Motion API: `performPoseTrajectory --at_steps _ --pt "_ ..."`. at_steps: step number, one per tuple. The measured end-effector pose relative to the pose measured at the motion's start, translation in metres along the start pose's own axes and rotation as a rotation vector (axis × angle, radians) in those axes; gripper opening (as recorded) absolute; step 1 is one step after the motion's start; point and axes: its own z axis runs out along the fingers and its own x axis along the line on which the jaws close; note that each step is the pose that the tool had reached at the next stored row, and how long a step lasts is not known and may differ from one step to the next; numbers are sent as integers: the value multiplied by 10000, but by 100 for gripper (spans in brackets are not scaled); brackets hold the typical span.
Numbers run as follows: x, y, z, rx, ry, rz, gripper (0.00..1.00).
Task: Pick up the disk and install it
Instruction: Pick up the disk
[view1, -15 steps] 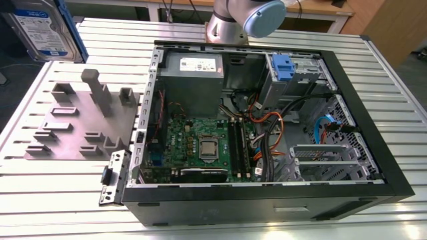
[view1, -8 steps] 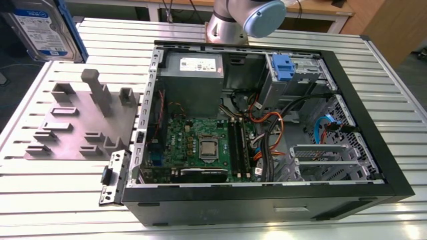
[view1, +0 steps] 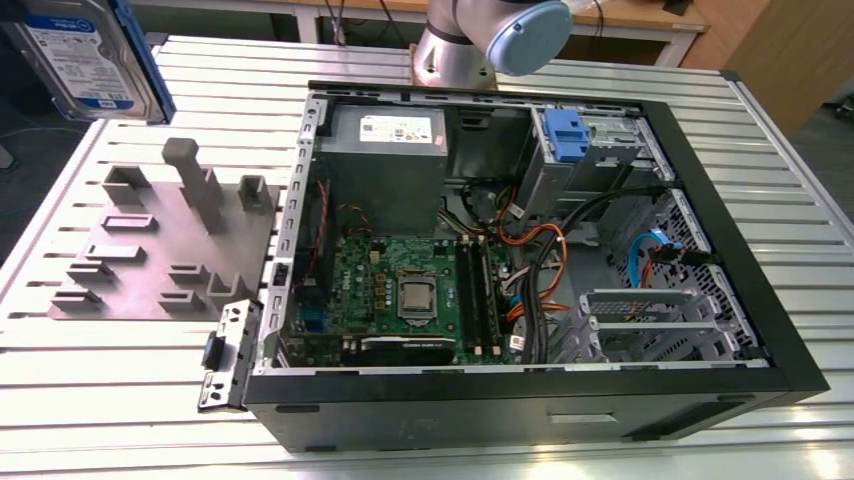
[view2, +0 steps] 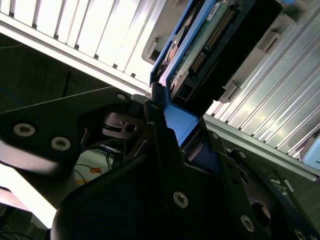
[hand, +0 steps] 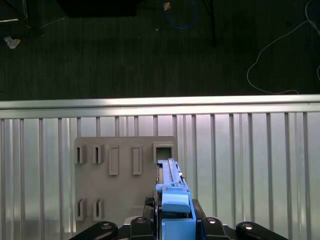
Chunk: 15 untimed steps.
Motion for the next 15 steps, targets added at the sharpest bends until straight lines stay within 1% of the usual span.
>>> performPoseTrajectory --at_steps 15 --pt "-1 0 -51 0 0 -1 37"
